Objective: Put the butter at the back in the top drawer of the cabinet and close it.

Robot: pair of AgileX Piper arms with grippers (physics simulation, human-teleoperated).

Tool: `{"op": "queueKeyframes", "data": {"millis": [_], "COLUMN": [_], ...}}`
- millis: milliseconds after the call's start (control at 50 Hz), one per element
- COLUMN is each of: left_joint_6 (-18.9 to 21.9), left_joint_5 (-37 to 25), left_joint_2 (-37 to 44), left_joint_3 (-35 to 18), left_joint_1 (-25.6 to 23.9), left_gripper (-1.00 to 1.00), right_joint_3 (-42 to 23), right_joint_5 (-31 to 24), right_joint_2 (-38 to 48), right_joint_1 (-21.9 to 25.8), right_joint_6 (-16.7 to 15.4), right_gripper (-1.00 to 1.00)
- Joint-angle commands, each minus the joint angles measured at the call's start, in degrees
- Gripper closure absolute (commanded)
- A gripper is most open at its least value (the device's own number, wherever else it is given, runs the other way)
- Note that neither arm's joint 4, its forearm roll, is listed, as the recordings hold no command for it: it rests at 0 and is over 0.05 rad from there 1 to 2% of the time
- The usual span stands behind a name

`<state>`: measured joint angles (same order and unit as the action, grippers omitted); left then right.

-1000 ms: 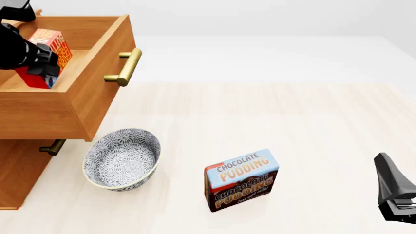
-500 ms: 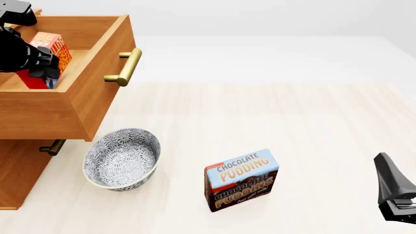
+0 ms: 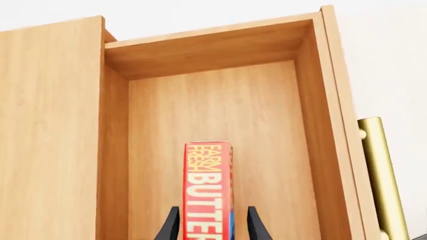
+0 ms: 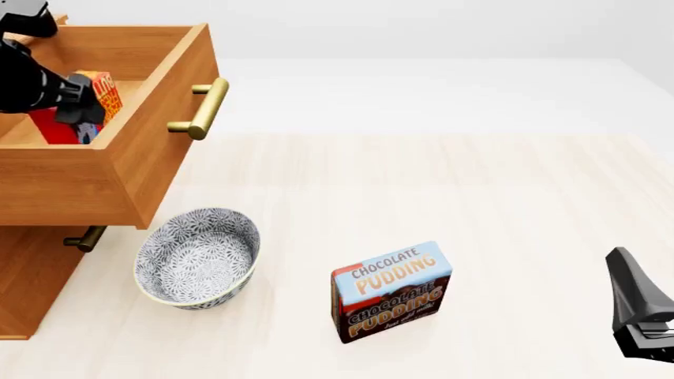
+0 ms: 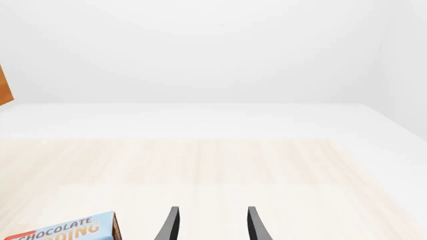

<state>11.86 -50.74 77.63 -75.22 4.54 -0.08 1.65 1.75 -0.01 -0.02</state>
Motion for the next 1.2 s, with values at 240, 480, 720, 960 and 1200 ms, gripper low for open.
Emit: {"op": "queueKeyframes", "data": {"millis": [240,480,720,960,1200], "left_joint_6": [-1.98,-3.85,-4.06,-5.72,-6.14], "left_joint_5": [-4.75,-9.61,-8.66,-2.68,3.39], "left_joint_2": [-3.62,-7.38,-9.92,-7.15,-3.05], "left_joint_3": [-8.18,-16.1,-18.87,-17.78,-14.83], "left_joint_1": [-5.14,-13.75,-20.72,-30.69,-37.05], "left_gripper": [-1.0,-1.0,-1.0,-1.0,-1.0], "right_joint_3": [0.0,0.0,0.0,0.0,0.0], "right_joint_5": [0.0,0.0,0.01,0.0,0.01], "right_joint_2": [0.01,0.01,0.03,0.0,0.01], "right_joint_1": [0.01,-0.01,0.0,0.0,0.0], "right_joint_6": [0.0,0.0,0.0,0.0,-0.01], "right_gripper": [-1.0,-1.0,-1.0,-1.0,-1.0]}}
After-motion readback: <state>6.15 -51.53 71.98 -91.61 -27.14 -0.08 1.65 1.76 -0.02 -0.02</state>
